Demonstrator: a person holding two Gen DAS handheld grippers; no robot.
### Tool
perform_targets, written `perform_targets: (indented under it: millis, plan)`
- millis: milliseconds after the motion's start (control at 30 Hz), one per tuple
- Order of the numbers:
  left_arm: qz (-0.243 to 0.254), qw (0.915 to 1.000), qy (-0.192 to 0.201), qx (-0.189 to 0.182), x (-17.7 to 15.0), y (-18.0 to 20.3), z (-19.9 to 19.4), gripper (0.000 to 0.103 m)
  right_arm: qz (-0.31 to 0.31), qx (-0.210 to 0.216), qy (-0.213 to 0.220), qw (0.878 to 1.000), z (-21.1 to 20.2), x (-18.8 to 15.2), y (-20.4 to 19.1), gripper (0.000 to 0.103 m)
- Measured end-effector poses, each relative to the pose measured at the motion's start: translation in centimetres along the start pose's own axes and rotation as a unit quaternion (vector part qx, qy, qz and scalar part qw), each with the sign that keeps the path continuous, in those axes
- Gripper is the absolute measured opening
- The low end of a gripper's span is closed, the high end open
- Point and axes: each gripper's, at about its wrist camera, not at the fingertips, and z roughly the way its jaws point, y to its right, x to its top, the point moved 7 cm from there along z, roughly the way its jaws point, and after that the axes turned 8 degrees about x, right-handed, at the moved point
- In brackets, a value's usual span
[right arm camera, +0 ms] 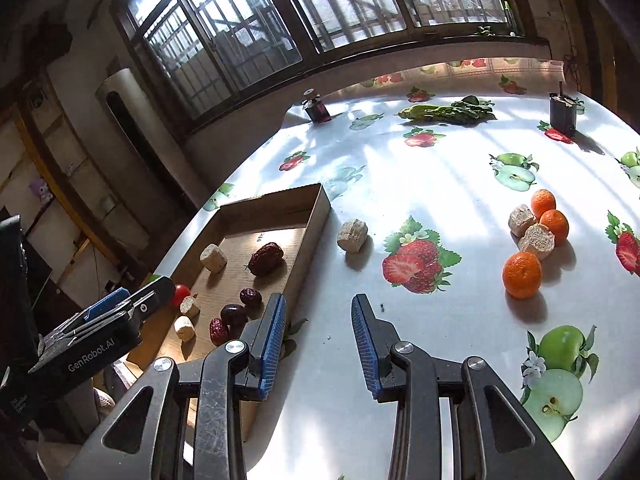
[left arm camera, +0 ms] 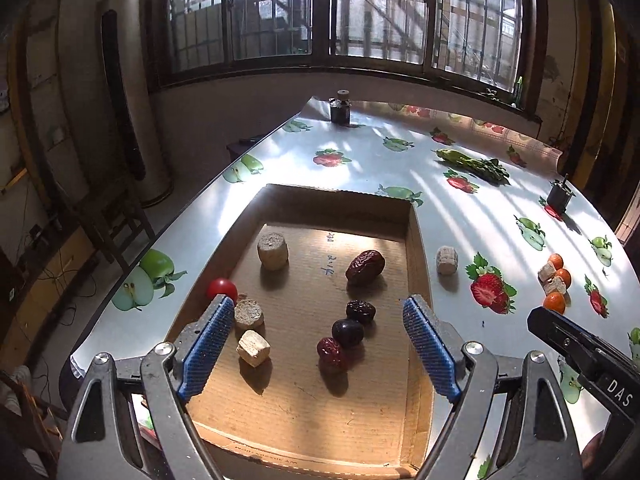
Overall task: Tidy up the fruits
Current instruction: 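Move both open grippers back to the food cluster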
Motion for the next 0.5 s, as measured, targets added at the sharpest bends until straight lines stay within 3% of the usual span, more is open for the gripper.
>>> perform_targets:
  millis: [133, 200, 367, 500]
  plan:
    - [0.008, 1.0, 0.004, 0.002, 0.0, 0.6, -0.6, 0.086, 0.087, 0.076, -0.021, 0.993, -0.2, -0.2, 1.4, 0.037]
    - [0.012, 0.9999, 0.005, 0.001, 0.0, 1.0, -0.8, 0.086, 0.105, 0.085, -0.023, 0.991, -0.5, -0.2, 2.2, 0.037]
    - [0.024, 0.9997, 0.003, -0.004, 0.0, 2.1, -1.0, 0.086, 0.105, 0.054, -0.008, 0.993, -2.4, 0.9, 4.7, 0.038]
    - [0.03, 0.9994, -0.001, -0.018, 0.2, 2.9, -1.0, 0.086, 0.092, -0.008, 0.021, 0.996, -5.4, 3.3, 8.1, 0.043]
